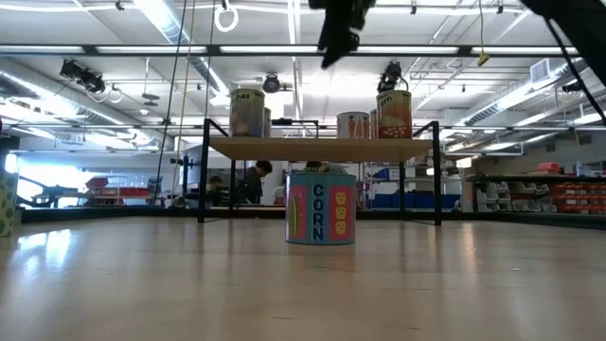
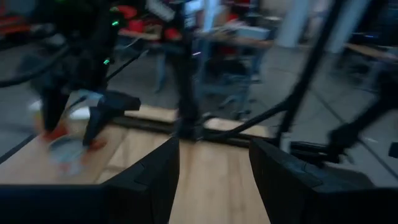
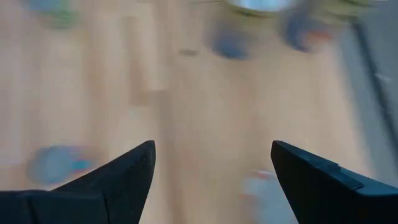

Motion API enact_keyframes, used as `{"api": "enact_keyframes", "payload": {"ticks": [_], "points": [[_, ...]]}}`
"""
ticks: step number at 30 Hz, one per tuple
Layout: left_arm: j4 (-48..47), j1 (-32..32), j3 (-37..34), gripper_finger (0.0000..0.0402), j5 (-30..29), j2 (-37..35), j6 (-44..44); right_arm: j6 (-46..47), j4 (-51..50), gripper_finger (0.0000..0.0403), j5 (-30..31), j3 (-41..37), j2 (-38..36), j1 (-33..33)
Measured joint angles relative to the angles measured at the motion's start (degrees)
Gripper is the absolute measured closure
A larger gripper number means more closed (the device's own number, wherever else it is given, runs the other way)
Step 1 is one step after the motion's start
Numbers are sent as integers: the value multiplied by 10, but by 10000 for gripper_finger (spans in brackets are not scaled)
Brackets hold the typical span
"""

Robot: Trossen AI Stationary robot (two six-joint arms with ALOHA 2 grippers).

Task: Pick and place cans onto a shelf
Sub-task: Put the small canned corn on the shelf

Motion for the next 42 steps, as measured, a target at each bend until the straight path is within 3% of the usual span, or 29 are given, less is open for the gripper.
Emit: {"api": "enact_keyframes", "payload": {"ticks": [2,11,16,21,26,34,42], "points": [[16,-6,0,202,17,-2,18,5,-2,80,-21,-22,-23,38],[-18,-15,1,202,18,-2,20,60,35,90,29,-42,-38,264],[-57,-15,1,202,19,-2,20,95,95,88,64,-90,-16,333],[-96,-15,1,202,24,-2,9,112,122,57,62,-137,15,350],[-158,-15,0,202,53,-6,-30,88,132,9,23,-156,68,347],[-290,-35,0,203,46,-21,-132,55,83,25,18,-157,160,330],[-313,-87,0,203,-6,-21,-180,92,41,23,40,-156,189,322]]}}
